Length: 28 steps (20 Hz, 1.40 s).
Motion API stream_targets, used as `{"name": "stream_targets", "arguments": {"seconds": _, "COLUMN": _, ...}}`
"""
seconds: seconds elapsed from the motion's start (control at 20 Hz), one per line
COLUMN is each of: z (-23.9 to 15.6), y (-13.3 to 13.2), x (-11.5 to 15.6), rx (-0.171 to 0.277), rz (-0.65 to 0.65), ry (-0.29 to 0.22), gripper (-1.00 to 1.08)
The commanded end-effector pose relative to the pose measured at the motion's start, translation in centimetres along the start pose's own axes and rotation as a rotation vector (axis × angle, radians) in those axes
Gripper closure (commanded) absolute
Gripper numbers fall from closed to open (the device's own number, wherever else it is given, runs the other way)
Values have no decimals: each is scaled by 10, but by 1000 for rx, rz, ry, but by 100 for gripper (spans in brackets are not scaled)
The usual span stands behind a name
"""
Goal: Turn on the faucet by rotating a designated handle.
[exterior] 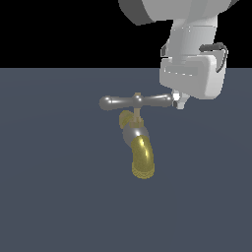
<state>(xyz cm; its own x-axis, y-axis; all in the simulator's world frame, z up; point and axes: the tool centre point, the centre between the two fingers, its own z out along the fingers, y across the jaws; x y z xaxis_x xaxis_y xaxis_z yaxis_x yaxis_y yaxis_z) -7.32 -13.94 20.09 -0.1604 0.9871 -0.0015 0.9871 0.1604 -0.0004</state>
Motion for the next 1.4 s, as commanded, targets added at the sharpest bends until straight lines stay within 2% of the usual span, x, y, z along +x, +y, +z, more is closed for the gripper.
{"name": "stream_targets", "arguments": {"seconds": 0.0, "z": 2, "y": 2, "x": 0, "rx": -1, "rz": -13, "ry": 1, "gripper": 108}}
{"name": "stream_targets", "arguments": {"seconds": 0.4, "z": 3, "y": 3, "x": 1, "rx": -1, "rz": -20, "ry": 1, "gripper": 108}}
{"name": "stream_targets", "arguments": {"seconds": 1.35, "z": 3, "y": 54, "x": -5, "rx": -1, "rz": -20, "ry": 1, "gripper": 108}}
